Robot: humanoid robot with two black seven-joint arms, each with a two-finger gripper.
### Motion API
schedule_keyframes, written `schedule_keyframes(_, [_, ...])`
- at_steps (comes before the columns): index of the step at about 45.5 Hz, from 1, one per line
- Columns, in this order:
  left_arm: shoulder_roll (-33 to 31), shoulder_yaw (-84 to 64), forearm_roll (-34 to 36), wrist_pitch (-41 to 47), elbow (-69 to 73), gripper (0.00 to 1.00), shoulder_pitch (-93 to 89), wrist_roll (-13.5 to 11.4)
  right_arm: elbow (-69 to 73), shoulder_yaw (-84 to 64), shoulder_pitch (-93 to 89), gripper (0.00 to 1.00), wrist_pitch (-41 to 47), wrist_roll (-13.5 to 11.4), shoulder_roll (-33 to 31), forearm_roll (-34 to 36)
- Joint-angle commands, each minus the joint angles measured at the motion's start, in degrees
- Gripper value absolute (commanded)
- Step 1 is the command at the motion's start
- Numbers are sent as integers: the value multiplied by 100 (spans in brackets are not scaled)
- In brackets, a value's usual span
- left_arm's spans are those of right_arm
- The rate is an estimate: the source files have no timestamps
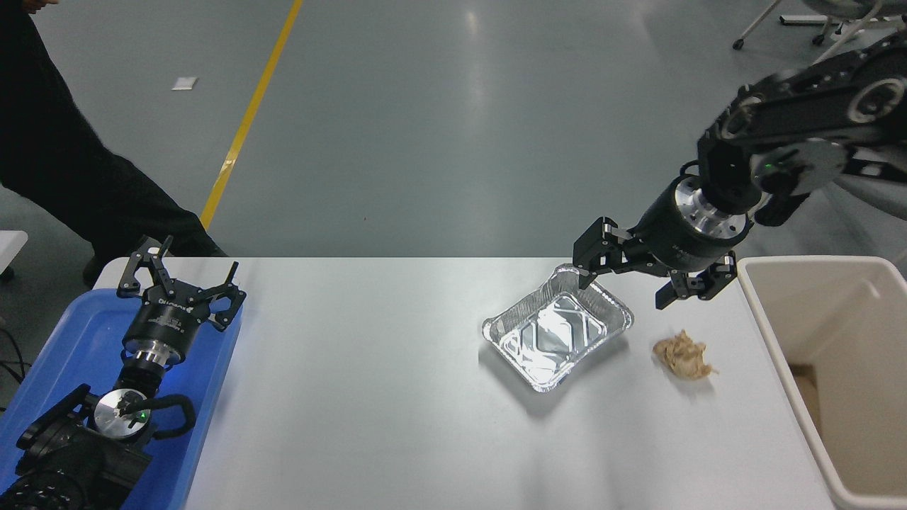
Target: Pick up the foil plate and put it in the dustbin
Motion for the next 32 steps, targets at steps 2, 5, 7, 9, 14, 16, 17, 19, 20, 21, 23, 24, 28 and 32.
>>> schedule_keyframes(2, [0, 4, 8, 0, -6, 99, -8, 8, -1107, 31, -1620, 98, -986, -7, 737, 314])
schedule_keyframes(5, [0, 4, 8, 0, -6, 99, -8, 8, -1336, 31, -1998, 98, -1179, -7, 1027, 507])
schedule_keyframes(7, [0, 4, -1, 0, -6, 99, -8, 8, -1459, 40, -2218, 98, -1303, -7, 1142, 717])
schedule_keyframes(9, [0, 4, 8, 0, -6, 99, -8, 8, -1591, 40, -2385, 98, -1382, -7, 1195, 928])
schedule_keyframes(14, [0, 4, 8, 0, -6, 99, -8, 8, -2056, 180, -2912, 95, -1514, -16, 1231, 1447])
schedule_keyframes(16, [0, 4, 8, 0, -6, 99, -8, 8, -2389, 259, -3219, 95, -1584, -16, 1231, 1666])
schedule_keyframes(17, [0, 4, 8, 0, -6, 99, -8, 8, -2513, 260, -3317, 95, -1610, -16, 1231, 1694])
schedule_keyframes(19, [0, 4, 8, 0, -6, 99, -8, 8, -2742, 269, -3510, 94, -1672, -16, 1231, 1729])
schedule_keyframes(20, [0, 4, 8, 0, -6, 99, -8, 8, -2847, 277, -3598, 94, -1707, -16, 1231, 1738])
schedule_keyframes(21, [0, 4, 8, 0, -6, 99, -8, 8, -2944, 277, -3677, 94, -1733, -16, 1231, 1738])
schedule_keyframes(23, [0, 4, 8, 0, -6, 99, -8, 8, -3128, 304, -3818, 94, -1769, -16, 1231, 1747])
schedule_keyframes(24, [0, 4, 8, 0, -6, 99, -8, 8, -3208, 330, -3888, 94, -1778, -16, 1231, 1747])
schedule_keyframes(28, [0, 4, 8, 0, -6, 99, -8, 8, -3533, 540, -4126, 94, -1795, -16, 1231, 1738])
schedule_keyframes(32, [0, 4, 8, 0, -6, 99, -8, 8, -3753, 778, -4302, 94, -1909, -24, 1231, 1738])
